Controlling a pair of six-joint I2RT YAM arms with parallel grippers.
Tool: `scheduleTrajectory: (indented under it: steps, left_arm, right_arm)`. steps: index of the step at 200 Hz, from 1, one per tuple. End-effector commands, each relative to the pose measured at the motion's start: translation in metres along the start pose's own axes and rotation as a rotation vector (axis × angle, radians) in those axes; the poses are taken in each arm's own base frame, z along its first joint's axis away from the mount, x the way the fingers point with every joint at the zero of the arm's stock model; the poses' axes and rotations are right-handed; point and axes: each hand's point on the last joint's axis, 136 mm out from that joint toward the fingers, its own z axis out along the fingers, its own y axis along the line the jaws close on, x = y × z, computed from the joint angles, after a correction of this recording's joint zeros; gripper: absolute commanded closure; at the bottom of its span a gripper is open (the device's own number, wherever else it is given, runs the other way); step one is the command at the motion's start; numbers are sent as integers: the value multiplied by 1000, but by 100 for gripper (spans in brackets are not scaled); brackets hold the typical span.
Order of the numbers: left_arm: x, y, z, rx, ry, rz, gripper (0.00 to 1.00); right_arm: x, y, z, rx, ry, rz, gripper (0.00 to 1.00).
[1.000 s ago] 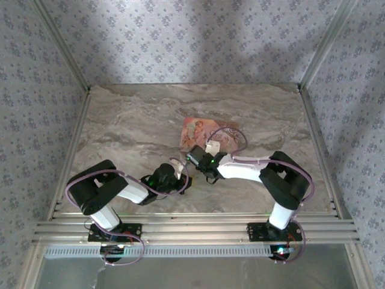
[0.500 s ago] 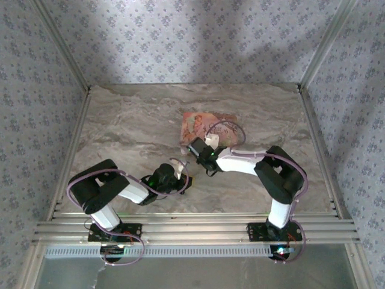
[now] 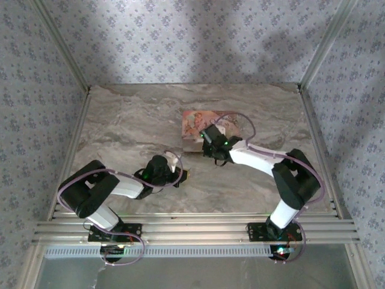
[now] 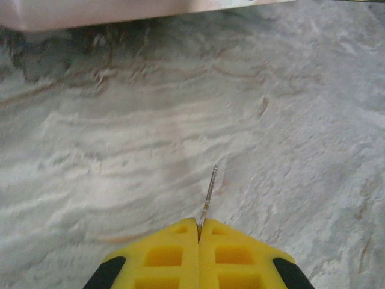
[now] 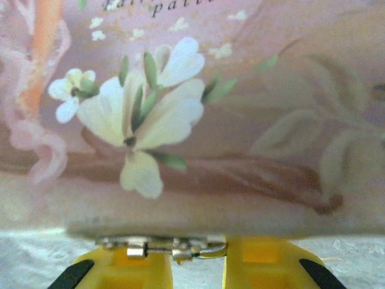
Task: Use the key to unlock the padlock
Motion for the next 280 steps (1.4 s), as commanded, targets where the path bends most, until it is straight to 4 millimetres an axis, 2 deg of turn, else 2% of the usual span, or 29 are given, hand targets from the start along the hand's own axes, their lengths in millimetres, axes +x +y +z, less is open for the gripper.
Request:
scheduleTrajectory:
  steps: [1, 40, 63, 123, 221, 247, 280]
  left_arm:
    - [-30, -21, 1, 82, -42, 68, 100]
    - [-56, -42, 7, 180, -92, 97, 100]
    - [-64, -49, 12, 217, -108, 114, 100]
    - [-68, -46, 26, 275, -145, 107, 100]
    - [-86, -40, 26, 295, -230, 88, 100]
    - [-88, -35, 27, 292, -240, 70, 100]
    - [-89, -37, 26, 316, -254, 65, 100]
  right_arm:
    - [-13, 21, -32, -140, 54, 6, 100]
    - [-16, 24, -48, -231, 120, 69, 100]
    - [-18, 25, -54, -279, 151, 112, 100]
    - [-28, 29, -64, -376, 198, 207, 100]
    - [-27, 37, -65, -443, 255, 256, 100]
    - [-27, 38, -67, -448, 259, 258, 100]
    - [-26, 38, -68, -450, 266, 258, 100]
